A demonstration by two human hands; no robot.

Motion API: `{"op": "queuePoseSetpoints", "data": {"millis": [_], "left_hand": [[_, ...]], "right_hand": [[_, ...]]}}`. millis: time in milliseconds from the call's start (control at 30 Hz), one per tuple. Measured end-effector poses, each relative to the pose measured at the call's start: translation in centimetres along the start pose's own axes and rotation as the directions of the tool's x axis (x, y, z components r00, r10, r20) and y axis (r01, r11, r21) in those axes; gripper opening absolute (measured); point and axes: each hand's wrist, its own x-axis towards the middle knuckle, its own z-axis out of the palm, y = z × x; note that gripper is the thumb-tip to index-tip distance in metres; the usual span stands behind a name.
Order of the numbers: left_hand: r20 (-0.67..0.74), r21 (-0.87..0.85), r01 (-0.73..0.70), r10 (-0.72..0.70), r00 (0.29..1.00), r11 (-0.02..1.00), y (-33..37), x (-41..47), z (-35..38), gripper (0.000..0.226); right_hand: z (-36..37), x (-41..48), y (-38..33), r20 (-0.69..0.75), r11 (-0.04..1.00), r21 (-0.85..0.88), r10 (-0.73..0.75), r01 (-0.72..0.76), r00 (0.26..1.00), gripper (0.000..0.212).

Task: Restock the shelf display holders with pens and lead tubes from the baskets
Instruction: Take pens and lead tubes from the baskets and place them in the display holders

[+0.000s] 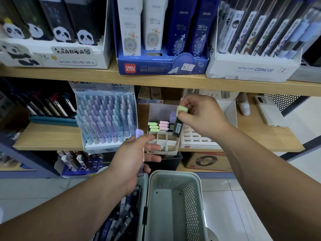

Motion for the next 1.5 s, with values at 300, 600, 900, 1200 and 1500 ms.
{"op": "queuePoseSetpoints", "data": {"millis": [300,600,900,1200,1500], "left_hand": [[0.035,-0.135,0.063,-0.059,0.998,0.989,0.2,-0.4,-1.1,0.047],[0.055,-0.167,0.062,-0.053,0.997,0.984,0.2,-0.8,-3.1,0.049],[0.04,-0.128,0.028,-0.023,0.999,0.991,0.4,-0.9,-3.6,0.047],[-0.072,0.066,0.04,-0.035,0.997,0.997,-1.7,-0.1,-2.5,0.046],[-0.12,0.099,-0.009,0.021,0.993,0.995,-2.1,0.6,-1.7,0.039]], "right_hand": [[1.6,-0.4,-1.6,0.186,0.989,0.112,-0.115,0.096,0.976,0.008],[3.1,0.8,-2.8,-0.022,0.981,-0.039,-0.193,0.192,0.981,0.006],[3.5,2.9,-3.0,-0.031,0.938,-0.305,-0.185,0.166,0.982,0.019],[4.3,3.1,-1.9,0.024,0.943,-0.307,-0.124,0.125,0.992,0.01],[5.8,3.7,-1.0,0.004,0.936,-0.338,-0.099,0.095,0.995,0.011]]}}
